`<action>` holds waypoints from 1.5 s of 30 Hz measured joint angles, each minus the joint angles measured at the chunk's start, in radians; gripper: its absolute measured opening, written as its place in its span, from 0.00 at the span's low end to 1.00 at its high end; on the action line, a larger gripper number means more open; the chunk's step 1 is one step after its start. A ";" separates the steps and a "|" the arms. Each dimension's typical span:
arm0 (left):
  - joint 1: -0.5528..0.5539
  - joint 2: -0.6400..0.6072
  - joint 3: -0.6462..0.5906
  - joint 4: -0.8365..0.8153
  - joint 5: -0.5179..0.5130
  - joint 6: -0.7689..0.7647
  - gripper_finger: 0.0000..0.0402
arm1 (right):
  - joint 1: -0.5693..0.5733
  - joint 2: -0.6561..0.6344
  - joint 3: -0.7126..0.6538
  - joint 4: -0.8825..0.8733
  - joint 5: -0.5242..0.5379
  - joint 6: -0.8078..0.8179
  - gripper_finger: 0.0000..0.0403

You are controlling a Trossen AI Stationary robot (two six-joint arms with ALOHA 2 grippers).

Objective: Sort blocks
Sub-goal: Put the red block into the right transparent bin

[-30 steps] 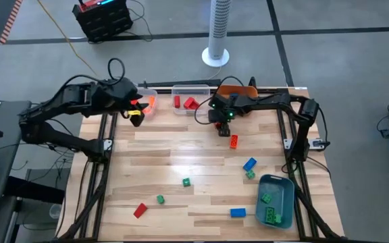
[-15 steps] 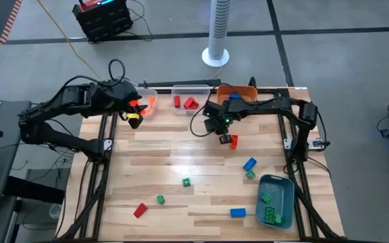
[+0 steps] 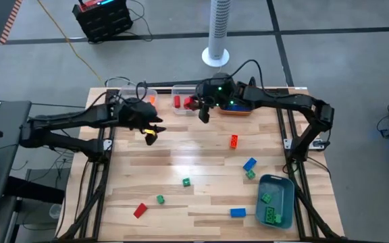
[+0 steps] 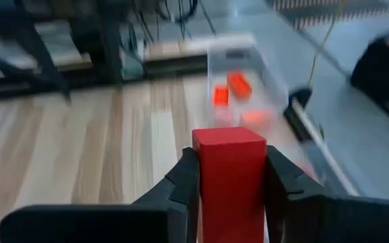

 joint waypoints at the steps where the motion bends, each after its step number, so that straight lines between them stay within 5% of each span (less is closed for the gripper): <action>1: 0.004 0.007 -0.013 0.032 0.004 -0.021 0.48 | -0.001 0.000 0.000 0.027 0.000 0.002 0.25; 7: 0.036 0.065 -0.040 0.156 0.009 -0.043 0.48 | -0.007 0.002 -0.001 0.187 -0.004 0.104 0.25; 14: 0.079 0.160 -0.041 0.418 0.050 -0.024 0.48 | 0.015 0.002 -0.001 0.383 -0.169 0.284 0.25; 23: 0.098 0.180 -0.040 0.727 0.154 -0.042 0.48 | 0.071 -0.041 -0.001 0.395 -0.181 0.312 0.25; 45: 0.098 0.180 -0.023 0.914 0.222 0.000 0.48 | 0.075 -0.094 -0.001 0.406 -0.115 0.269 0.25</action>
